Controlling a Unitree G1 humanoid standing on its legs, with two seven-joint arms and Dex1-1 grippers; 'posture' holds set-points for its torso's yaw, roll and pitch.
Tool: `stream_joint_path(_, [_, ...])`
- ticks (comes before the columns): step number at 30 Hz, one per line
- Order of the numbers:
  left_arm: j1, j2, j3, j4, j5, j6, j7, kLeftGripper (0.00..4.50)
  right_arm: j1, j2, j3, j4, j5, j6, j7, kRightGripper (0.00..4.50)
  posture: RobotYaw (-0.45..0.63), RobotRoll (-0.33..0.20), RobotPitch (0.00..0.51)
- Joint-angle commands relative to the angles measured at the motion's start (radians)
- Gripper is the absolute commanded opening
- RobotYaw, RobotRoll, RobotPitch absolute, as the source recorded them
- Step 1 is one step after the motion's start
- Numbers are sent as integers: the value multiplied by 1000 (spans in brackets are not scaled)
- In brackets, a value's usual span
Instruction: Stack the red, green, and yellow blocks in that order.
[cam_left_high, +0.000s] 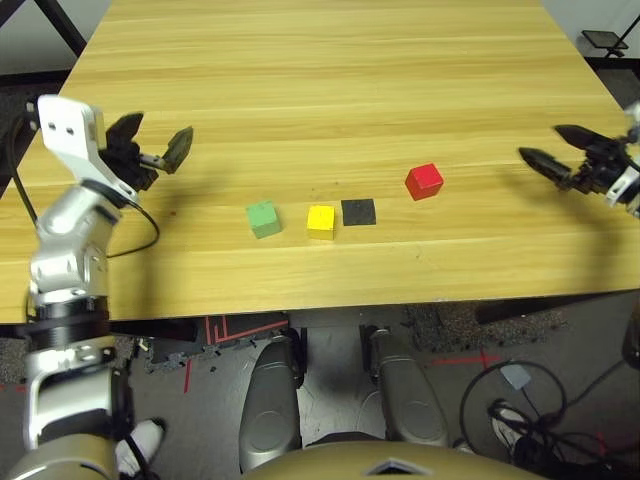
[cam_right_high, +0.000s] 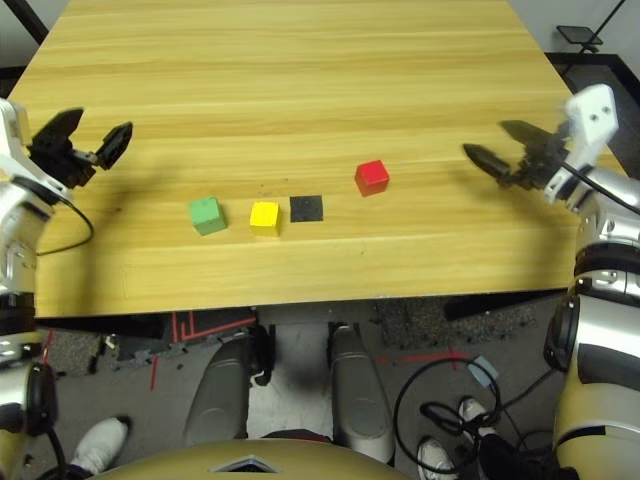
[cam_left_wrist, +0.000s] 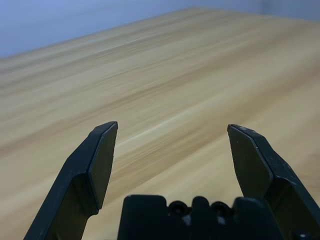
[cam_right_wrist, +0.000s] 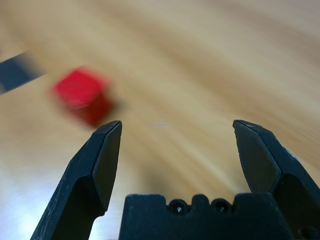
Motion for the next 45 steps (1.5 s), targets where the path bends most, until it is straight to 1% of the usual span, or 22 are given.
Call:
stream_joint_path(1, [-7, 53, -85, -86, -51, 121, -141, 4470, -73, 12, 91, 69, -91, -72, 105, 4500, 124, -57, 190])
stream_joint_path(3, [-11, 77, -132, -126, -56, 157, -203, 4470, -124, 31, 133, 114, -139, -115, 120, 4500, 138, -60, 190])
stream_joint_path(6, [-23, 76, -169, -156, -52, 192, -230, 4470, -190, 66, 185, 168, -204, -171, 115, 4500, 166, -63, 192])
stream_joint_path(10, [-24, 47, -189, -191, -46, 215, -209, 4470, -265, 115, 220, 221, -265, -198, 84, 4500, 201, -65, 197])
stream_joint_path(14, [5, 25, -189, -258, -56, 254, -170, 4470, -313, 150, 245, 254, -314, -213, 55, 4500, 251, -63, 205])
stream_joint_path(21, [72, 34, -150, -348, -77, 308, -122, 4470, -343, 190, 272, 283, -374, -228, 47, 4500, 308, -56, 215])
stream_joint_path(28, [125, 40, -111, -418, -100, 350, -74, 4470, -351, 234, 277, 294, -404, -234, 36, 4500, 368, -43, 220])
stream_joint_path(30, [134, 43, -105, -434, -102, 360, -65, 4500, -350, 243, 283, 295, -415, -241, 34, 4125, 377, -42, 220])
stream_joint_path(32, [139, 44, -100, -445, -106, 368, -55, 4500, -348, 246, 290, 296, -431, -252, 30, 3646, 388, -38, 220])
stream_joint_path(33, [141, 45, -97, -450, -108, 372, -49, 4500, -348, 247, 294, 297, -439, -256, 28, 3191, 392, -36, 217])
stream_joint_path(34, [141, 45, -96, -452, -109, 376, -44, 4500, -349, 247, 297, 297, -445, -258, 25, 2898, 394, -36, 216])
stream_joint_path(36, [141, 47, -94, -456, -111, 381, -39, 4500, -352, 247, 298, 298, -448, -258, 24, 2172, 395, -35, 215])
stream_joint_path(37, [139, 49, -93, -456, -111, 382, -37, 4500, -358, 248, 296, 297, -445, -254, 29, 2045, 395, -35, 215])
stream_joint_path(40, [134, 53, -97, -452, -110, 383, -35, 4500, -381, 260, 283, 285, -425, -237, 69, 2046, 388, -40, 210])
stream_joint_path(45, [110, 47, -115, -437, -107, 382, -35, 4500, -395, 314, 265, 230, -366, -169, 181, 2046, 371, -48, 208])
